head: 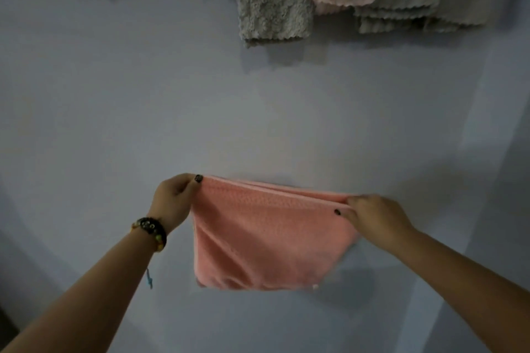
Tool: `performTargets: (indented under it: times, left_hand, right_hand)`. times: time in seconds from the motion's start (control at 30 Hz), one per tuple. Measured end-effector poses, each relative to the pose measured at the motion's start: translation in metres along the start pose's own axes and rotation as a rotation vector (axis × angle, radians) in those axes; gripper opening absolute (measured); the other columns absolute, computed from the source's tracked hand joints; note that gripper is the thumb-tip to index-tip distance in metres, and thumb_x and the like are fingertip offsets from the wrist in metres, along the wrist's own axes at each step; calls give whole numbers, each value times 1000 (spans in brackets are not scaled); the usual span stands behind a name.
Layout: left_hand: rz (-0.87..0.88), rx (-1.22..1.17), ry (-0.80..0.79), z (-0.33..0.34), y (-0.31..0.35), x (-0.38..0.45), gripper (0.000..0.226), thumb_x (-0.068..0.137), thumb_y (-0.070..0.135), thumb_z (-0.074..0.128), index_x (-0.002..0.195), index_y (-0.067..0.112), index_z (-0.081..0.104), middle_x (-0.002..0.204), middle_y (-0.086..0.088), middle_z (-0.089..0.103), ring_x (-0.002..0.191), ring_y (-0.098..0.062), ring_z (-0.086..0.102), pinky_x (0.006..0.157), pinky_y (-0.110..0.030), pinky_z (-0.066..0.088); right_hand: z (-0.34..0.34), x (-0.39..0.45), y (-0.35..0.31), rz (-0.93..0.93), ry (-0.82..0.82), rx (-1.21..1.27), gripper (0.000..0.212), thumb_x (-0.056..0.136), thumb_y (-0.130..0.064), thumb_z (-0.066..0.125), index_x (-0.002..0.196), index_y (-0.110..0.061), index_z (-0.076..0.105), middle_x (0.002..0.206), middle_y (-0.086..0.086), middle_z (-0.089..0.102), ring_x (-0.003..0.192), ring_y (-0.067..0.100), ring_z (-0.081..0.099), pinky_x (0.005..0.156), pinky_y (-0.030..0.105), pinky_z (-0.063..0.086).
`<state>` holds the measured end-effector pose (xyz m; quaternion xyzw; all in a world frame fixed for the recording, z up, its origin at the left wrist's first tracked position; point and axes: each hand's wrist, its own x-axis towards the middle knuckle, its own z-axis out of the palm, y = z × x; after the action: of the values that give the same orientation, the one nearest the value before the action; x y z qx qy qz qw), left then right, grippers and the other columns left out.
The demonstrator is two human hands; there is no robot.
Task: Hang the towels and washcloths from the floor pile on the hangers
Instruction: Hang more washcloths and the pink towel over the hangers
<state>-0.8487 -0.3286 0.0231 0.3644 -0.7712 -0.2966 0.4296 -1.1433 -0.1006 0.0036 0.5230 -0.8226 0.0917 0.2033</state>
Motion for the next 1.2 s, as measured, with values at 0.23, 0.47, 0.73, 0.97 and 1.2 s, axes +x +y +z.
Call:
performTargets:
  times: [0.23,0.47,0.73,0.97,1.2]
  left_hand:
    - [-87,-217,125,19,-2,-2,24,98,20,51,86,10,69,76,1,62,75,-17,55,76,-35,47]
    - [-41,-271,158,29,13,7,26,99,20,49,82,11,68,76,3,62,71,-8,52,65,-25,43]
    - [-113,-320,206,24,1,14,27,99,22,50,79,16,67,80,0,60,73,-10,50,68,-26,43]
    - [-216,-410,174,18,-12,12,25,88,40,54,81,16,61,84,-2,51,81,-16,46,75,-38,40]
    - [-137,-280,234,27,4,9,31,97,24,52,84,0,66,79,-3,59,75,-16,50,66,-25,41]
  right_hand:
    - [-18,16,8,-53,360,-110,28,66,-21,82,69,-2,61,95,15,58,78,36,59,49,37,50]
    - [-26,28,12,76,277,-156,14,80,-8,65,66,-6,66,71,3,48,81,35,56,66,35,47]
    - [-51,54,38,249,-122,237,57,82,-57,63,45,-17,44,51,-7,45,63,13,50,71,30,30]
    - [-48,52,50,91,157,572,41,80,-18,74,47,-16,50,40,-10,43,42,1,42,47,15,31]
    - [-44,55,60,121,298,580,34,77,-10,73,54,-6,49,48,-7,47,52,5,42,50,11,32]
